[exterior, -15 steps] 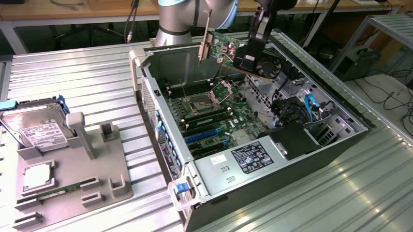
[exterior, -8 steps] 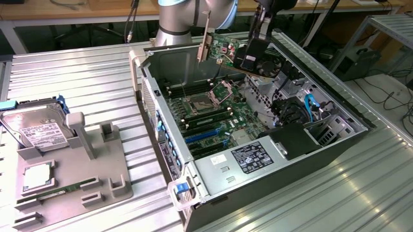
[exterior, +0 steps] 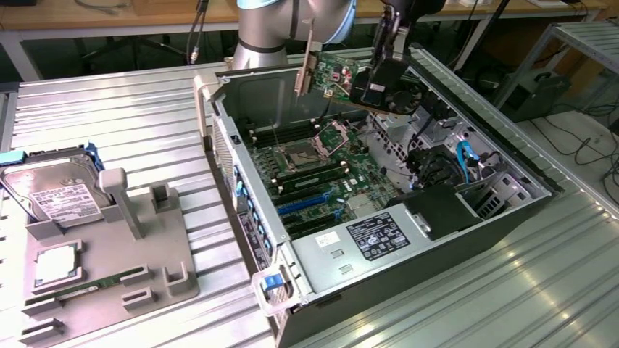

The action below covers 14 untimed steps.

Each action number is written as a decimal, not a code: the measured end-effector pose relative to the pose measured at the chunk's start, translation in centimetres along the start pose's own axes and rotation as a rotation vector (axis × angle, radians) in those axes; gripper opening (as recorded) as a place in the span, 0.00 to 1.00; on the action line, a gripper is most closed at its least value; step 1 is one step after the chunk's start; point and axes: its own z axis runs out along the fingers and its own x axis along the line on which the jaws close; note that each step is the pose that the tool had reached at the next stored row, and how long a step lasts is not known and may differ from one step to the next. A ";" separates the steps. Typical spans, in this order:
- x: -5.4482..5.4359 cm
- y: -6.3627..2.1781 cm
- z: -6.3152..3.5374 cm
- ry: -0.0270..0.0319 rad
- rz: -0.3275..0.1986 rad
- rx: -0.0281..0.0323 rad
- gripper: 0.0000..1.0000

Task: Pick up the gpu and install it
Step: 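Insert the gpu into the slot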

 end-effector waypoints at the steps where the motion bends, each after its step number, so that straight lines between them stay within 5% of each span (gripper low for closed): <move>1: 0.0 0.00 0.00 0.0001 -0.018 -0.0003 0.28; 14: 0.0 0.00 0.00 0.0006 -0.160 -0.0028 0.28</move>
